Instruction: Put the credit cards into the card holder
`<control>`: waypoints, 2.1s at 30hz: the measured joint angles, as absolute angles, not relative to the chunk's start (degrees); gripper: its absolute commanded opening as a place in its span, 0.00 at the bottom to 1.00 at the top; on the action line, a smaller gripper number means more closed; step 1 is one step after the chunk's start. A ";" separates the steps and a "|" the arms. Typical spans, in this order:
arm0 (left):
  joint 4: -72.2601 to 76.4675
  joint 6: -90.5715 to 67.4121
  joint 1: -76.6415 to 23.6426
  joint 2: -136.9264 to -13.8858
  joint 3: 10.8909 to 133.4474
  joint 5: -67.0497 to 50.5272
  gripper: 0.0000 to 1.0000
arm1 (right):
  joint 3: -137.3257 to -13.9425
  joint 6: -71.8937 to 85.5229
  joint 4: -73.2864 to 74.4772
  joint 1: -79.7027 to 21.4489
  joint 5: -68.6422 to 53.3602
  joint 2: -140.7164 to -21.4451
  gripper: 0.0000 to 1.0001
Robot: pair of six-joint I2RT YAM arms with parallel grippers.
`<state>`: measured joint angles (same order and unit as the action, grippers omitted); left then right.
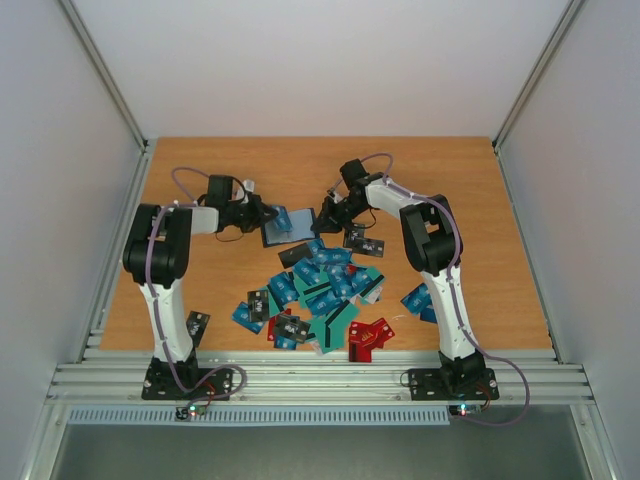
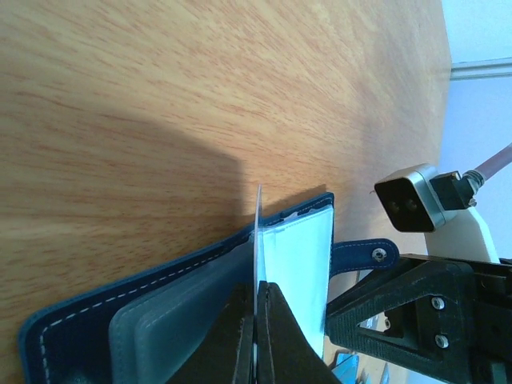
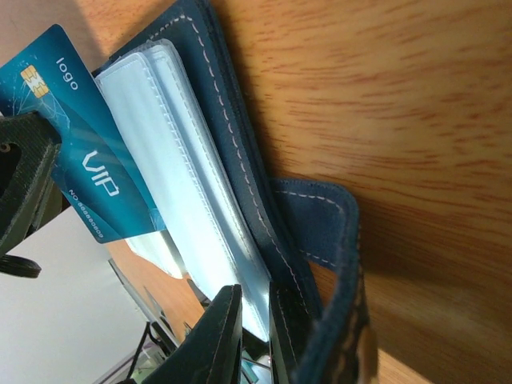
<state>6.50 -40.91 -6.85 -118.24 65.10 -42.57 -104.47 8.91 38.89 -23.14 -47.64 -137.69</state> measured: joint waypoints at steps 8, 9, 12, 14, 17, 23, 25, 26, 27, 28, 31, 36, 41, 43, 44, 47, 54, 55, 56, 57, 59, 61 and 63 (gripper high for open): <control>6.48 -39.79 -6.92 -116.97 64.58 -41.36 0.00 | -104.47 8.91 38.89 -23.14 -47.68 -137.69 0.12; 6.48 -39.57 -6.96 -116.90 64.51 -41.12 0.00 | -104.47 8.91 38.89 -23.14 -47.68 -137.69 0.12; 6.44 -39.11 -7.11 -116.90 64.49 -40.66 0.00 | -104.47 8.93 38.87 -23.11 -47.72 -137.69 0.12; 6.50 -38.98 -7.20 -116.90 64.49 -40.66 0.00 | -104.47 8.93 38.87 -23.11 -47.77 -137.69 0.12; 6.55 -39.00 -7.35 -116.90 64.51 -40.69 0.00 | -104.47 8.91 38.87 -23.11 -47.79 -137.69 0.12; 6.63 -39.00 -8.36 -116.92 64.88 -40.91 0.00 | -104.47 8.93 38.87 -23.09 -47.81 -137.69 0.12; 6.63 -39.00 -8.40 -116.92 64.88 -41.15 0.00 | -104.47 8.93 38.87 -23.09 -47.81 -137.69 0.12; 6.66 -39.00 -8.45 -116.92 64.88 -41.30 0.00 | -104.47 8.93 38.87 -23.09 -47.81 -137.69 0.12; 6.66 -39.03 -8.45 -116.92 64.88 -41.43 0.00 | -104.47 8.95 38.85 -23.09 -47.81 -137.69 0.12; 6.66 -39.05 -8.45 -116.92 64.86 -41.60 0.00 | -104.47 8.97 38.85 -23.09 -47.81 -137.69 0.12; 6.66 -39.40 -8.45 -116.92 64.79 -41.85 0.00 | -104.47 9.15 38.85 -23.09 -47.81 -137.69 0.12; 5.93 -40.73 -8.45 -116.92 64.42 -41.80 0.00 | -104.40 9.61 38.76 -23.09 -47.83 -137.69 0.11; 4.29 -43.09 -8.45 -116.92 64.38 -41.56 0.00 | -104.18 10.41 38.50 -23.05 -47.97 -137.69 0.11; 3.20 -43.46 -8.47 -116.92 64.45 -41.47 0.00 | -104.07 10.63 38.33 -23.03 -48.07 -137.69 0.10; 2.59 -43.57 -8.49 -116.92 64.49 -41.47 0.00 | -104.03 10.72 38.28 -23.00 -48.14 -137.69 0.11; 1.78 -43.70 -8.51 -116.92 64.58 -41.50 0.00 | -103.94 11.11 38.13 -23.00 -48.38 -137.69 0.11; 0.95 -44.51 -8.69 -116.92 64.88 -42.26 0.00 | -103.88 11.75 38.00 -22.98 -48.49 -137.69 0.11; 0.86 -44.66 -8.73 -116.92 64.88 -42.44 0.00 | -103.88 11.77 37.98 -22.98 -48.49 -137.69 0.11; 0.82 -44.82 -8.78 -116.92 64.90 -42.63 0.00 | -103.85 11.77 37.95 -22.98 -48.51 -137.69 0.11; 0.69 -45.08 -8.78 -116.95 64.93 -42.85 0.00 | -103.85 11.79 37.95 -22.98 -48.51 -137.69 0.10; 0.54 -45.78 -8.78 -117.03 65.01 -43.27 0.00 | -103.85 11.88 37.93 -22.98 -48.51 -137.69 0.11; 0.43 -46.44 -8.78 -117.30 65.34 -43.75 0.00 | -103.85 11.99 37.93 -22.98 -48.53 -137.69 0.10; 0.43 -47.05 -8.78 -117.54 65.58 -44.16 0.00 | -103.85 12.08 37.91 -22.98 -48.53 -137.69 0.10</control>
